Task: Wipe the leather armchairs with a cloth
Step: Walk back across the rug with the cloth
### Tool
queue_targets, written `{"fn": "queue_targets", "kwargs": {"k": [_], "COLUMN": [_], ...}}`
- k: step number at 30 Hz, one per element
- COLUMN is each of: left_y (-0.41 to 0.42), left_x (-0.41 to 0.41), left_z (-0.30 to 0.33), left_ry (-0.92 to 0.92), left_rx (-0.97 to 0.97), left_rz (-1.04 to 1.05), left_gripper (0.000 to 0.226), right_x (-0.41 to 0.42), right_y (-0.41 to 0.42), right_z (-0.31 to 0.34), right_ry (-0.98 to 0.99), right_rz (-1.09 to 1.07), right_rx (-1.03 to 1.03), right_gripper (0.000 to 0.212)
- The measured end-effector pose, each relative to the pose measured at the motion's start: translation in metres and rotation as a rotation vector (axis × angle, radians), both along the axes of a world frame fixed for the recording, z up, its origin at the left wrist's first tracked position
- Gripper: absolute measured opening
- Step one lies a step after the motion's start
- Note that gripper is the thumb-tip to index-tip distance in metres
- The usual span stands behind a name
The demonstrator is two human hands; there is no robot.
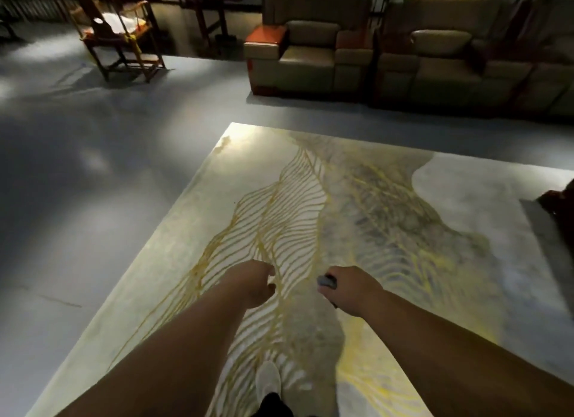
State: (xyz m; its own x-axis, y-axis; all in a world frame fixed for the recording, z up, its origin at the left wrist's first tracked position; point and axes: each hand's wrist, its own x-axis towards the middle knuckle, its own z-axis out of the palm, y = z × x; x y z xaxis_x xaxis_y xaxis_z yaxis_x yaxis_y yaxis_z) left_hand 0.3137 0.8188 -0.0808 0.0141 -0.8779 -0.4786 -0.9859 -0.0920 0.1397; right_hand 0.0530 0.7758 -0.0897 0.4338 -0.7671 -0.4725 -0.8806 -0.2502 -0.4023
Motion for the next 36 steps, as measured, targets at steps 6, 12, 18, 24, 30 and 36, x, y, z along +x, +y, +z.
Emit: {"fn": "queue_targets", "kwargs": {"k": [6, 12, 18, 24, 30, 36], "left_y": [-0.120, -0.192, -0.271, -0.358, -0.457, -0.545], "left_x": [0.027, 0.021, -0.026, -0.098, -0.199, -0.309], "left_z": [0.009, 0.001, -0.002, -0.007, 0.001, 0.019], "left_ry": [-0.017, 0.009, 0.022, -0.021, -0.009, 0.017], "left_rx": [0.015, 0.034, 0.044, 0.059, 0.050, 0.025], "left_rz": [-0.131, -0.209, -0.282, -0.362, -0.391, -0.473], "left_gripper": [0.049, 0.049, 0.048, 0.047, 0.048, 0.051], "right_x": [0.016, 0.006, -0.044, -0.116, -0.210, -0.325], "right_y": [-0.083, -0.118, -0.174, -0.234, -0.326, -0.412], "right_z": [0.010, 0.011, 0.006, -0.015, -0.008, 0.018], "right_ry": [0.038, 0.100, 0.113, 0.099, 0.115, 0.134], "right_rz": [-0.118, -0.165, -0.314, -0.393, -0.426, -0.566], "right_rx": [-0.043, -0.063, -0.063, -0.035, -0.063, -0.082], "right_gripper": [0.042, 0.045, 0.040, 0.042, 0.042, 0.038]}}
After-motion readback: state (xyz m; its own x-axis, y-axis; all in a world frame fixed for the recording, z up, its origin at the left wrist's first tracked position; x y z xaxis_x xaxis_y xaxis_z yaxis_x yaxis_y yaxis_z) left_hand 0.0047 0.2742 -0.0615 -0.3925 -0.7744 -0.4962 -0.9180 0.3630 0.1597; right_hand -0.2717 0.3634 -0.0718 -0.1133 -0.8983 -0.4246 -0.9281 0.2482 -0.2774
